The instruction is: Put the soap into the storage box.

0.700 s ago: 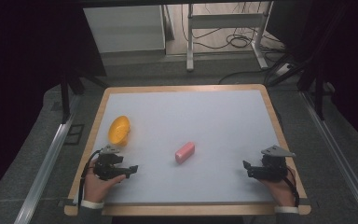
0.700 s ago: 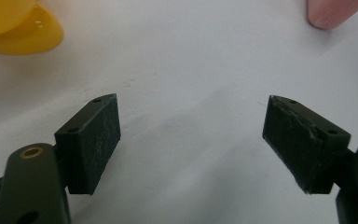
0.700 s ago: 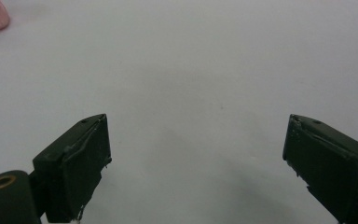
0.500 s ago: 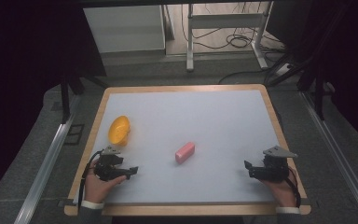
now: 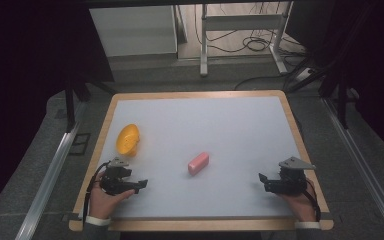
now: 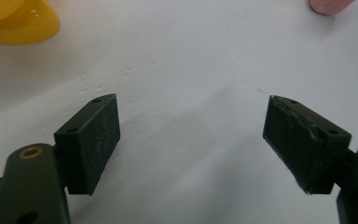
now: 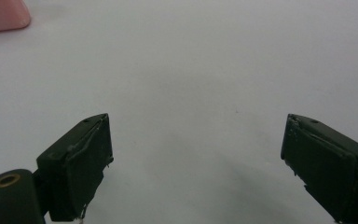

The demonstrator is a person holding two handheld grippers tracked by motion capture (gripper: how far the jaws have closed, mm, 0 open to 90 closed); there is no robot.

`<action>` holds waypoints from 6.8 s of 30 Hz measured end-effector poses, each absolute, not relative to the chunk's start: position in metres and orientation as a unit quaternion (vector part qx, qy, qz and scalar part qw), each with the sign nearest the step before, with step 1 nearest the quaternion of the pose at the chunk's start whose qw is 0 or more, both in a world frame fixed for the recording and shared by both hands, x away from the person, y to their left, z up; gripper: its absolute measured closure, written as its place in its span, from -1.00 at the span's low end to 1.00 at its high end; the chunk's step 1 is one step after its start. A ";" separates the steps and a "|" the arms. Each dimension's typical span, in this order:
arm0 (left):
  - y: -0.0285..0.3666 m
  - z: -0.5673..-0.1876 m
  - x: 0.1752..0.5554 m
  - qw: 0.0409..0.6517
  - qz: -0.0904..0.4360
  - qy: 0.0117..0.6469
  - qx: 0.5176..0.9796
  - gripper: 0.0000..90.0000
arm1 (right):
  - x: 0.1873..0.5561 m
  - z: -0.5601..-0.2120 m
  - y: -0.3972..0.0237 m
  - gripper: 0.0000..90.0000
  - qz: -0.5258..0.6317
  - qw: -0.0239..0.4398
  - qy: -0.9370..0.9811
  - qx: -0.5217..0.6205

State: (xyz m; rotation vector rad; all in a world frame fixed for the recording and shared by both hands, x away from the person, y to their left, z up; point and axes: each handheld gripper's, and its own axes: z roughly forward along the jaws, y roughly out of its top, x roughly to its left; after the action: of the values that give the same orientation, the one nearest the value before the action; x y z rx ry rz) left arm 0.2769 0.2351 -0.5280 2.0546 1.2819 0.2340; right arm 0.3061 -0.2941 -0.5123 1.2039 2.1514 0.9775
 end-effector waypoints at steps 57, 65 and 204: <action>0.188 -0.482 0.297 0.354 0.065 0.436 0.825 -0.53 | 0.301 -0.507 -0.302 -0.81 0.363 0.258 0.780 0.440; 0.176 -0.478 0.301 0.348 0.065 0.424 0.834 -0.54 | 0.301 -0.509 -0.301 -0.81 0.362 0.253 0.783 0.437; 0.049 -0.487 0.375 0.260 0.040 0.387 0.884 0.34 | 0.300 -0.509 -0.303 -0.80 0.354 0.266 0.778 0.445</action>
State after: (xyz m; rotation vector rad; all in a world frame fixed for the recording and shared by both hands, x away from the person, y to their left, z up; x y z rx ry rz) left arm 0.3746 0.0491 -0.4868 2.3944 1.0475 0.1084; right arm 0.3005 -0.3031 -0.5094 1.2023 2.1018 0.9550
